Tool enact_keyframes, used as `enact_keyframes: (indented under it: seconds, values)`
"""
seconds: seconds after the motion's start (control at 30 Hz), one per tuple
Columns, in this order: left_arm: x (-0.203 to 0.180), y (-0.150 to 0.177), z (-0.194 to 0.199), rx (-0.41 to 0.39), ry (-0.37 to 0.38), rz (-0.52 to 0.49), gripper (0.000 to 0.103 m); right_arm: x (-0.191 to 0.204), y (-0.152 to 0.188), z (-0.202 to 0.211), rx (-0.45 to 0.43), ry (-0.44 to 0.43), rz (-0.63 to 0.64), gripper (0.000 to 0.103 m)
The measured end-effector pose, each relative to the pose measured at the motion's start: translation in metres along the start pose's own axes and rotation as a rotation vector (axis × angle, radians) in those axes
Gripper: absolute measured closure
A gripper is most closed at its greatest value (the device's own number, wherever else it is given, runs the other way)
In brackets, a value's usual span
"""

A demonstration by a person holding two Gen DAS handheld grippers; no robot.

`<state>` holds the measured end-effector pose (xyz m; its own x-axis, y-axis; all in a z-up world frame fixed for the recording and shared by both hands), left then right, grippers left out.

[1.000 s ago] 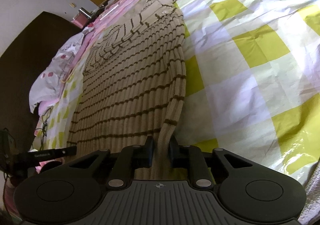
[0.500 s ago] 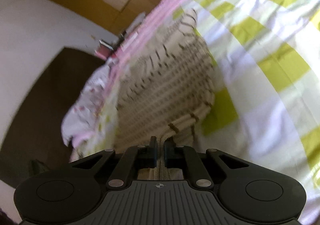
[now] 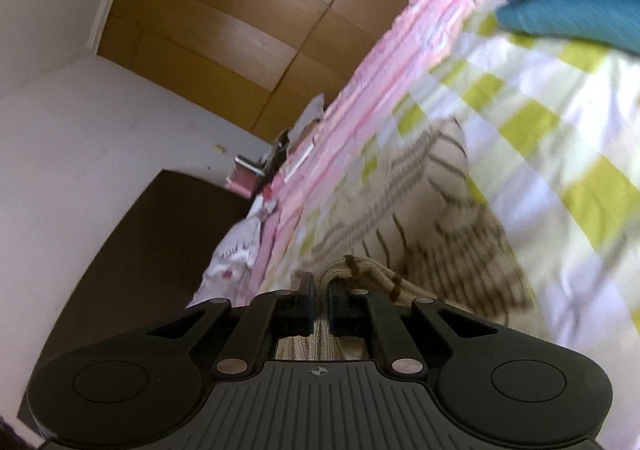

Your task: Fold small clothes

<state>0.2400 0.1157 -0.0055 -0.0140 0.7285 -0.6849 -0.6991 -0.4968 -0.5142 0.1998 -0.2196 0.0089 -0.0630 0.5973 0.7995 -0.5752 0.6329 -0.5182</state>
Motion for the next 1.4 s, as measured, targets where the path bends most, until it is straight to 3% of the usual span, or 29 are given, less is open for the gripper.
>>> enact_keyframes:
  seconds: [0.4, 0.87, 1.03, 1.2, 1.27, 1.4]
  values:
    - [0.012, -0.072, -0.069, -0.085, -0.02, 0.035, 0.091, -0.028, -0.066, -0.083, -0.071, 0.038, -0.026, 0.097]
    - [0.015, -0.108, -0.101, -0.145, -0.044, 0.032, 0.092, -0.044, -0.1, -0.119, -0.129, 0.08, -0.002, 0.097]
    - [0.031, -0.106, -0.123, -0.1, -0.119, 0.053, 0.091, -0.065, -0.099, -0.139, -0.097, 0.144, -0.013, 0.096]
    - [0.04, -0.099, -0.118, -0.103, -0.175, 0.04, 0.082, -0.073, -0.097, -0.146, -0.09, 0.177, -0.015, 0.092]
    - [0.042, -0.1, -0.113, -0.124, -0.193, 0.038, 0.062, -0.072, -0.097, -0.147, -0.087, 0.181, 0.003, 0.092]
    - [0.047, -0.105, -0.099, -0.179, -0.229, 0.047, 0.056, -0.067, -0.095, -0.142, -0.079, 0.198, 0.06, 0.088]
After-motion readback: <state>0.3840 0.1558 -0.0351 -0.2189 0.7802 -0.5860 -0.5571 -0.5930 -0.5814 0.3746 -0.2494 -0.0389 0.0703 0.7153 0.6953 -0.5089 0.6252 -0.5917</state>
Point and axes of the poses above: each gripper's, at about its wrist camera, not at the fingertips, and z roughly against the way its jaws point, x to its left, y to its underside, the point moved 9 cm from there along -z, roughly the way its jaws point, and after that the axes turned 4 degrees about z, right-handed, at the moved point
